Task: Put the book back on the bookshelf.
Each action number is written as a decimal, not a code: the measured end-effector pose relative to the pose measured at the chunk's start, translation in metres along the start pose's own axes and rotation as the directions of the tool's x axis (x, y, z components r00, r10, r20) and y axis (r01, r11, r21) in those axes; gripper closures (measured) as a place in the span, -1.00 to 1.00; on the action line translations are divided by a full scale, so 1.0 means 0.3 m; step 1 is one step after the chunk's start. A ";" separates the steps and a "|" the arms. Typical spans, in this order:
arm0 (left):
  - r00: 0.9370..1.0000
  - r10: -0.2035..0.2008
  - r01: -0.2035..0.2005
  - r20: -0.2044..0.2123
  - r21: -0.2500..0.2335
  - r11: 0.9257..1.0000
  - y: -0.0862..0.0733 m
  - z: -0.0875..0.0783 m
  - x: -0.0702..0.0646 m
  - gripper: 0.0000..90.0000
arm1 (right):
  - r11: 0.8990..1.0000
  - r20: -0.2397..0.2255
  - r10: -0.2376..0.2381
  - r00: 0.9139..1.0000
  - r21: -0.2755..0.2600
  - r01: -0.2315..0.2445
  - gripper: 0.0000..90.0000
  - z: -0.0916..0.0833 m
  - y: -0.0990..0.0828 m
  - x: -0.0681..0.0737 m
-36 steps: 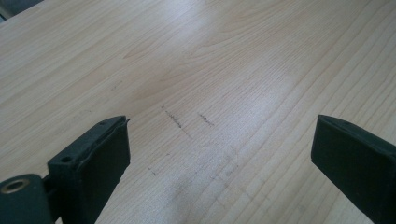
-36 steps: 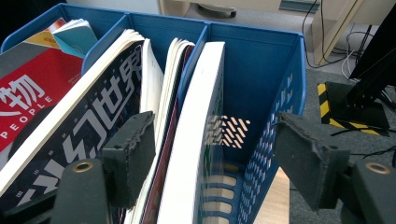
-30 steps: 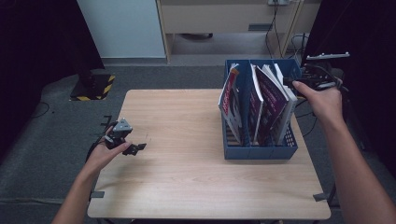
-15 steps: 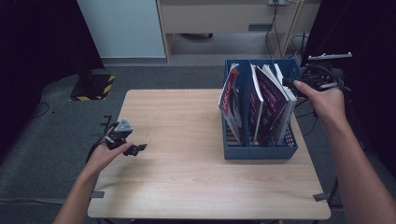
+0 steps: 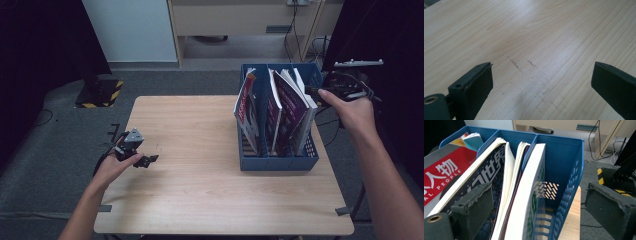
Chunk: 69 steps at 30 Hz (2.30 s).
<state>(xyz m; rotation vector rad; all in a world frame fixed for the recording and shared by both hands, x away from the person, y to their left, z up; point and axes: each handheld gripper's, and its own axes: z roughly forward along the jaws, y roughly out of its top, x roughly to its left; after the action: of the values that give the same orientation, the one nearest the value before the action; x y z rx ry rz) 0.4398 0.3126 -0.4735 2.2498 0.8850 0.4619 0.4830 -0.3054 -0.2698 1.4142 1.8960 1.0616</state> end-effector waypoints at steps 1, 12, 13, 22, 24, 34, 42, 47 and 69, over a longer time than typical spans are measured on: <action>1.000 0.000 0.000 0.000 0.000 1.000 0.000 0.000 0.000 -0.92 | 1.000 0.000 0.000 1.000 -0.002 0.000 -0.82 -0.003 -0.002 0.000; 1.000 0.000 0.000 0.000 0.003 1.000 0.002 0.006 -0.008 -0.92 | 1.000 -0.018 -0.010 1.000 -0.007 0.010 -0.87 -0.031 -0.019 0.010; 1.000 0.000 0.000 0.000 0.003 1.000 0.002 0.006 -0.008 -0.92 | 1.000 -0.018 -0.010 1.000 -0.007 0.010 -0.87 -0.031 -0.019 0.010; 1.000 -0.014 0.014 -0.025 0.022 1.000 0.003 0.022 -0.010 -0.91 | 0.999 -0.041 -0.022 0.999 -0.030 0.020 -0.88 -0.069 -0.043 0.031; 1.000 -0.012 0.013 -0.024 0.021 1.000 0.003 0.023 -0.011 -0.91 | 0.999 -0.046 -0.024 0.999 -0.030 0.023 -0.88 -0.071 -0.048 0.036; 1.000 -0.008 0.008 -0.019 0.021 1.000 0.005 0.023 -0.014 -0.92 | 0.998 -0.067 -0.057 0.996 -0.026 0.055 -0.89 -0.091 -0.083 0.068; 1.000 -0.004 0.005 -0.015 0.024 1.000 0.006 0.030 -0.019 -0.92 | 0.997 -0.074 -0.070 0.995 0.006 0.071 -0.89 -0.088 -0.123 0.085; 1.000 -0.005 0.005 -0.015 0.025 1.000 0.004 0.032 -0.019 -0.92 | 0.997 -0.068 -0.073 0.995 0.028 0.075 -0.89 -0.080 -0.144 0.086; 1.000 0.001 -0.001 -0.010 0.039 0.999 -0.002 0.041 -0.027 -0.92 | 0.993 -0.087 -0.040 0.995 0.110 0.050 -0.90 -0.036 -0.288 0.078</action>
<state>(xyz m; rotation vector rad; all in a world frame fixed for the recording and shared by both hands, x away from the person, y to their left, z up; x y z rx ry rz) 0.4405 0.3015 -0.4833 2.2848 0.9056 0.4608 0.4220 -0.2980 -0.3359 1.4006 2.0675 1.0221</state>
